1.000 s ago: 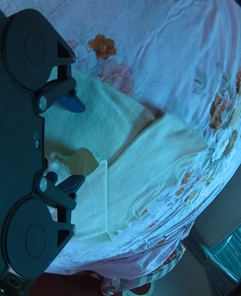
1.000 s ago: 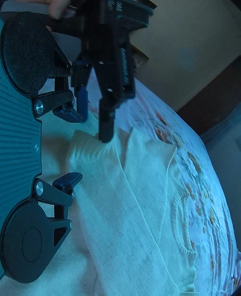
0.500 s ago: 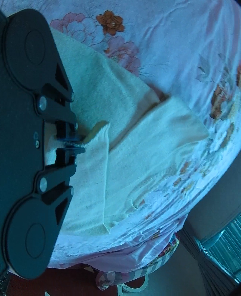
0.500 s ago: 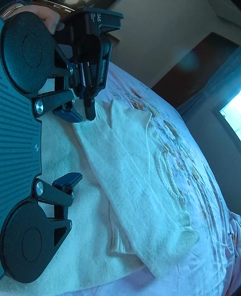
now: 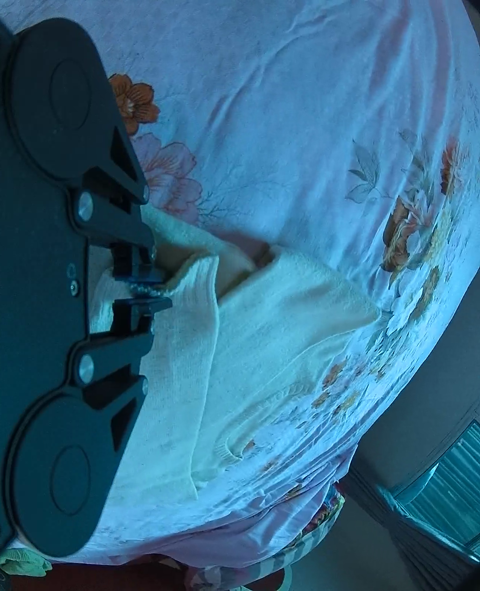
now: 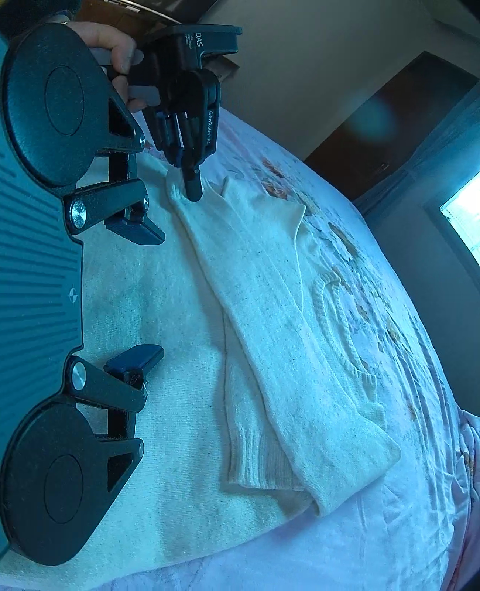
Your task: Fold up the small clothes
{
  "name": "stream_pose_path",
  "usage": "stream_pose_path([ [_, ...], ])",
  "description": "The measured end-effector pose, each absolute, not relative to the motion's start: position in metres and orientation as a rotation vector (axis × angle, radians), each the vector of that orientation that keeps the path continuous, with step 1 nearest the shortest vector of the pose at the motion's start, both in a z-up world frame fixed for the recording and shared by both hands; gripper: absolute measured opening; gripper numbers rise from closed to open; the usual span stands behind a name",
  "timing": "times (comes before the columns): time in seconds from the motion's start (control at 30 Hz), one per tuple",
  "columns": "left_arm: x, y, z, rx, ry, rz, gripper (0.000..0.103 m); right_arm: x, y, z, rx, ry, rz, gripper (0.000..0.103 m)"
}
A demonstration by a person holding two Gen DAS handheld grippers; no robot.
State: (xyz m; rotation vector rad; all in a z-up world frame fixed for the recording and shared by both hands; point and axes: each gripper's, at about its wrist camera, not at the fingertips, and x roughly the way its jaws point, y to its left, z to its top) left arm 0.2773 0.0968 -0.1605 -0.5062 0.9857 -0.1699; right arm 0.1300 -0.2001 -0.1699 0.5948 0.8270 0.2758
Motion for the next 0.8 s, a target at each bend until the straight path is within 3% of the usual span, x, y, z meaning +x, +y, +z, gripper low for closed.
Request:
stream_pose_path([
  [0.07, 0.271, 0.103, -0.15, -0.494, 0.96, -0.13, 0.02, 0.134, -0.202, -0.165, 0.541, 0.809, 0.255, 0.059],
  [0.27, 0.256, 0.097, -0.121, -0.384, 0.878, -0.165, 0.021, 0.174, -0.234, -0.16, 0.482, 0.759, 0.091, 0.059],
  [0.4, 0.272, 0.068, -0.141, -0.323, 0.963, -0.202, 0.026, 0.199, -0.247, -0.161, 0.418, 0.749, 0.022, 0.059],
  [0.47, 0.276, 0.062, -0.154, -0.284, 0.979, -0.191, 0.026, 0.215, -0.252, -0.18, 0.347, 0.855, -0.024, 0.059],
  [0.57, 0.273, 0.062, -0.148, -0.281, 0.981, -0.186, 0.026, 0.215, -0.26, -0.184, 0.337, 0.862, -0.027, 0.056],
  [0.7, 0.258, 0.064, -0.145, -0.245, 0.977, -0.2, 0.034, 0.191, -0.244, -0.167, 0.351, 0.81, 0.011, 0.057],
  [0.8, 0.25, 0.059, -0.143, -0.201, 0.984, -0.197, 0.034, 0.181, -0.224, -0.178, 0.244, 0.882, 0.015, 0.057],
])
